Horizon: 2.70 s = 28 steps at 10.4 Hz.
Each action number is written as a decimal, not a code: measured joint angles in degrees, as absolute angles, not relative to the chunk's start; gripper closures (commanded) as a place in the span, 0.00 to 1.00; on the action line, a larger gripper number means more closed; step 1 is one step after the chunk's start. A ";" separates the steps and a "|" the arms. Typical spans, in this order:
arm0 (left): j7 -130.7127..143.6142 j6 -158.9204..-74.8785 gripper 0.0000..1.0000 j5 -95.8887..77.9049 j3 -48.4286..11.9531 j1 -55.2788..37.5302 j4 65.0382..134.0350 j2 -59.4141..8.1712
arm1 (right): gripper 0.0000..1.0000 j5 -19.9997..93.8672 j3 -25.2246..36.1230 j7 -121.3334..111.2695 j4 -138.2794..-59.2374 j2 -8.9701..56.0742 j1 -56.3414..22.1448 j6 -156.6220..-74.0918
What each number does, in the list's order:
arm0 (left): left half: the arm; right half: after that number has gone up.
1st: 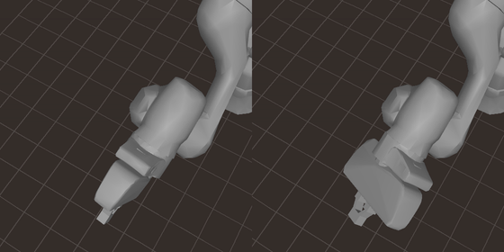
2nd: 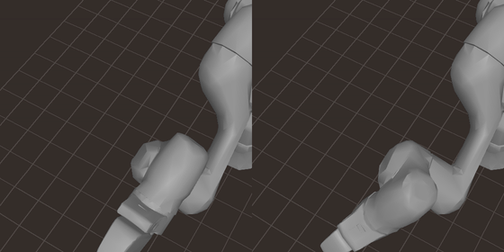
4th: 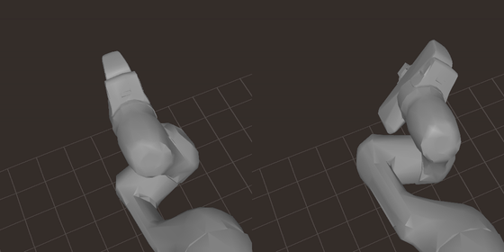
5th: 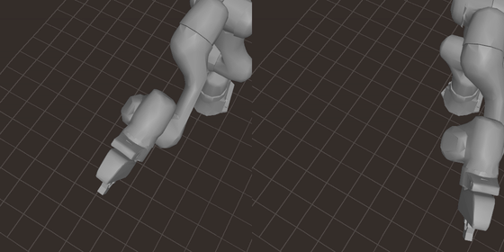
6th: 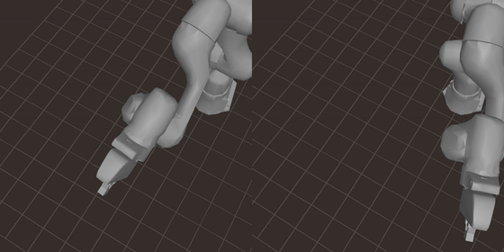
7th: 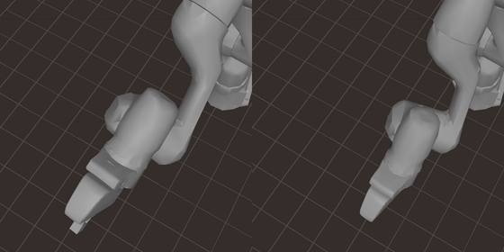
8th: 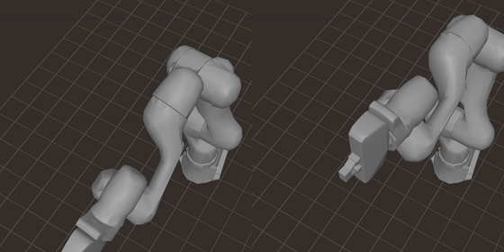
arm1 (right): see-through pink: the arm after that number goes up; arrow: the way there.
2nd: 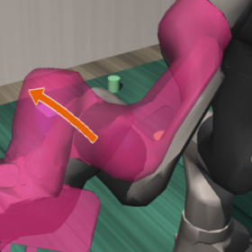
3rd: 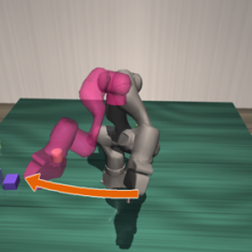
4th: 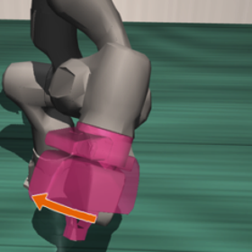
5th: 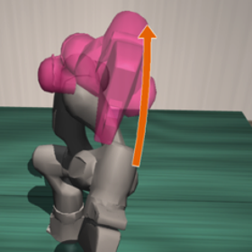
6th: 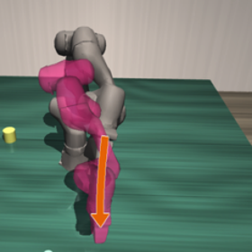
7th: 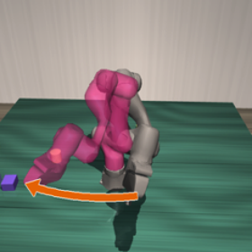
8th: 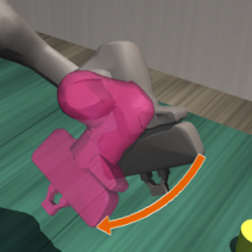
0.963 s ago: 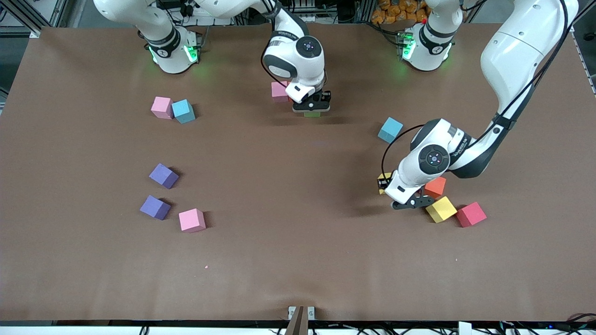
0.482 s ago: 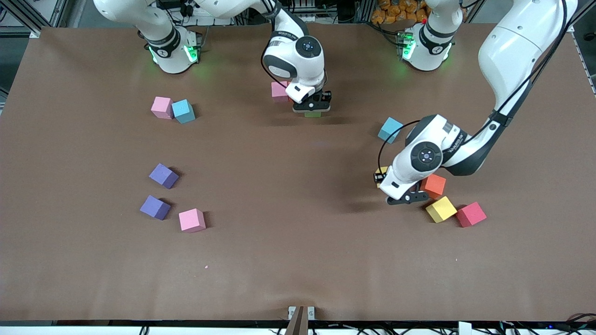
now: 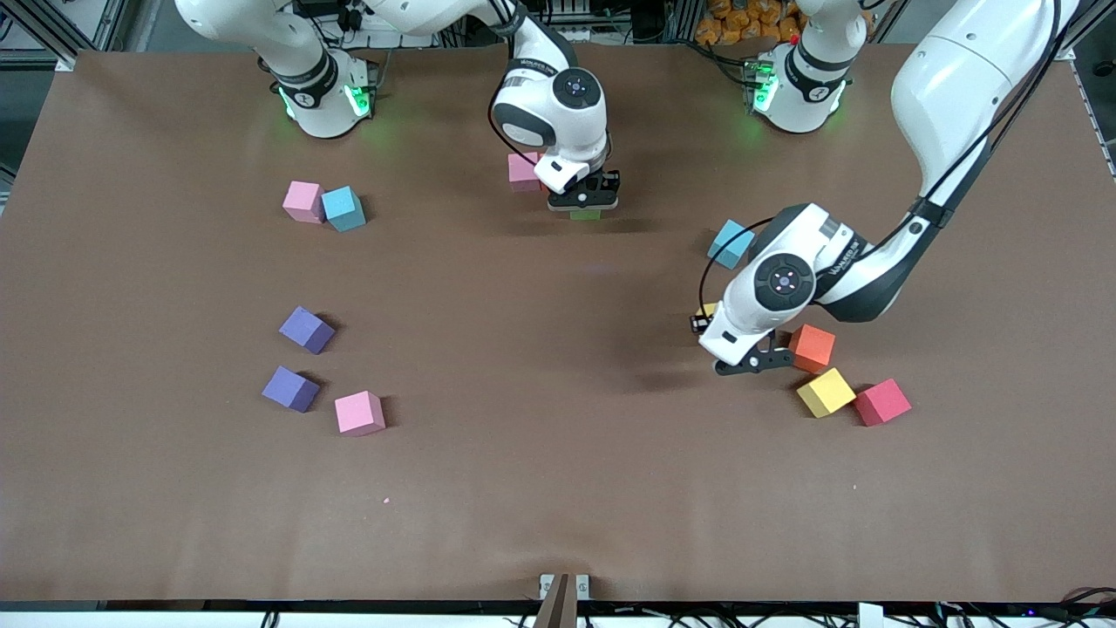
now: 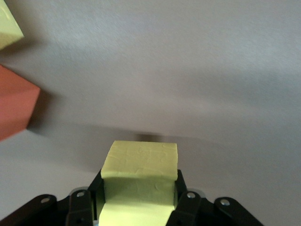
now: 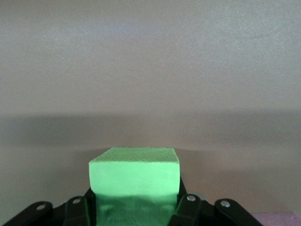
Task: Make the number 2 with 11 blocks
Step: 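Place green next to magenta with the right gripper while the left gripper lifts yellow, then carry yellow to the row with the left gripper while the right gripper reaches purple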
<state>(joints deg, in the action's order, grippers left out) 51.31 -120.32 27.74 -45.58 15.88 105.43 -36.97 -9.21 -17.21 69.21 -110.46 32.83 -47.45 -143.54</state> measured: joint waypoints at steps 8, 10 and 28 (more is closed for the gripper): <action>54.91 -118.59 0.41 27.74 -47.32 16.00 105.43 -36.97 | 0.00 -9.21 -16.75 69.29 -110.57 32.83 -47.42 -143.57; 56.69 -118.54 0.41 27.74 -48.11 15.86 105.43 -36.97 | 0.00 -9.21 -16.66 69.29 -110.25 32.00 -46.90 -143.66; 75.06 -129.09 0.41 33.33 -51.26 -0.41 109.98 -39.48 | 0.00 -3.32 -16.73 0.68 -118.99 5.70 -1.60 -128.80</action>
